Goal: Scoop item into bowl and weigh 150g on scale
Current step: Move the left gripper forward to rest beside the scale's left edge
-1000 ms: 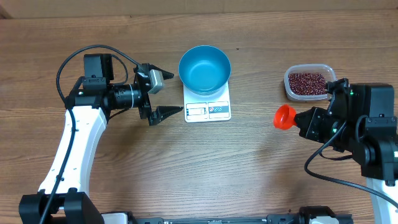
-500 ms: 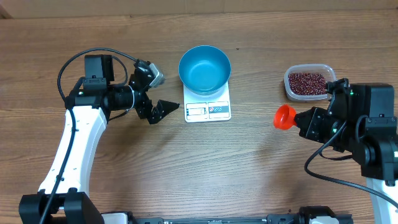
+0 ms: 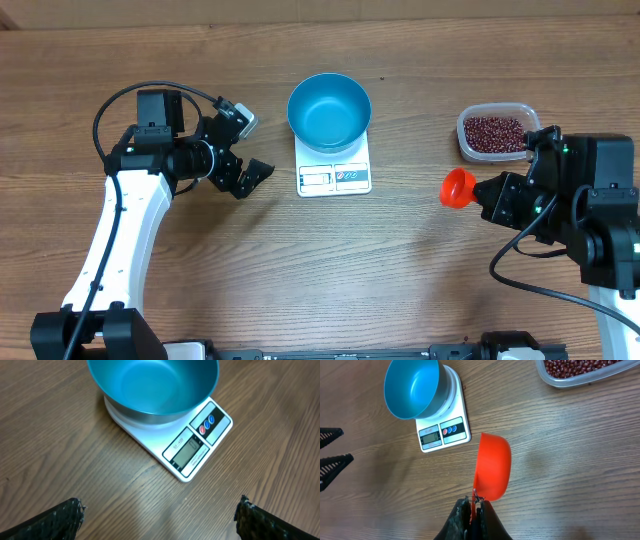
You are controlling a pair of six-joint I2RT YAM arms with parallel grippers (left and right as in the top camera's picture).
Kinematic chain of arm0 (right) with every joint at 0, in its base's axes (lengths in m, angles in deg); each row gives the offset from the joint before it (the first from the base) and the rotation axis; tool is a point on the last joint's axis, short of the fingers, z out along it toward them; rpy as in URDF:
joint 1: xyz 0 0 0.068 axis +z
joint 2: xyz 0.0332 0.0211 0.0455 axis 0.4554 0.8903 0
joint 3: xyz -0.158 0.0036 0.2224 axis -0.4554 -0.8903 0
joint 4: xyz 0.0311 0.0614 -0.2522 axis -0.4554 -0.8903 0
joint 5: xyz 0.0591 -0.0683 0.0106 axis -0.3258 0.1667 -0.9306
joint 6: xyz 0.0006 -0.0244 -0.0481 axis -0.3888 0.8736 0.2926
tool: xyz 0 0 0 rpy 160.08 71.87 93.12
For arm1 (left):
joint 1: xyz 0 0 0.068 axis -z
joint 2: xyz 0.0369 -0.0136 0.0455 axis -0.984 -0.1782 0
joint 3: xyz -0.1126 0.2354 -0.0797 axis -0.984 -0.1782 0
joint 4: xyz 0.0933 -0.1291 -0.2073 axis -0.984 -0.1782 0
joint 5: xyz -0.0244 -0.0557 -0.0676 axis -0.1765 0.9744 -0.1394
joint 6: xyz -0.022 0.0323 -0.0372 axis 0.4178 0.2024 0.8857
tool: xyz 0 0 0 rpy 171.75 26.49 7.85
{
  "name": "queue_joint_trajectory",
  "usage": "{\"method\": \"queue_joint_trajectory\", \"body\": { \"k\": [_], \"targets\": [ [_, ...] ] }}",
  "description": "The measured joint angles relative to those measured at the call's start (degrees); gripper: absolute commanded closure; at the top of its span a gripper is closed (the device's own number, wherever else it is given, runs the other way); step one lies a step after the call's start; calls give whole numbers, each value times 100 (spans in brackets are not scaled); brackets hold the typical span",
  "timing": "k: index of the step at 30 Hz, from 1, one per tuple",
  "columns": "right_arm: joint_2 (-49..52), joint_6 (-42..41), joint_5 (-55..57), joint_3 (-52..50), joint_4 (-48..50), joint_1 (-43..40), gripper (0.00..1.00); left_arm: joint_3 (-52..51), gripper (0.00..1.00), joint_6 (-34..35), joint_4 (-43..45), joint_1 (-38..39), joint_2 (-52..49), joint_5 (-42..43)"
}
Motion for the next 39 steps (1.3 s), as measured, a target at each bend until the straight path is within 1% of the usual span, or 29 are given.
{"method": "queue_joint_trajectory", "body": {
  "k": [2, 5, 7, 9, 13, 15, 17, 20, 22, 25, 33, 39],
  "targets": [
    [0, 2, 0, 0, -4, 0, 96, 7, 0, 131, 24, 0, 0, 31],
    [0, 4, 4, 0, -42, 0, 96, 116, 0, 616, -201, 39, 4, -74],
    [0, 7, 13, 0, -85, 0, 96, 282, 0, 1106, -341, 197, 68, -483],
    [0, 7, 55, 0, -122, 0, 96, 396, 1, 1550, -468, 527, 278, -1119],
    [0, 2, 131, 0, -133, 0, 96, 483, 0, 2341, -647, 1613, 1222, -2533],
    [0, 4, 142, 0, -129, 0, 96, 551, 0, 2662, -721, 2031, 1655, -2944],
    [0, 7, 151, 0, -114, 0, 96, 627, 0, 3023, -885, 2260, 2020, -3254],
    [0, 4, 151, 0, -103, 0, 96, 671, 0, 3464, -1152, 2328, 2190, -3504],
    [0, 4, 153, 0, -101, 2, 96, 671, 0, 3663, -1283, 2352, 2114, -3637],
    [0, 2, 153, 0, -103, 0, 96, 671, 0, 3683, -1263, 2361, 1845, -3740],
    [0, 7, 151, 0, -107, 0, 96, 669, 0, 3467, -1049, 2361, 1283, -3781],
    [0, 4, 153, 0, -103, 0, 96, 669, 0, 2942, -1027, 2361, 1003, -3261]
  ]
}}
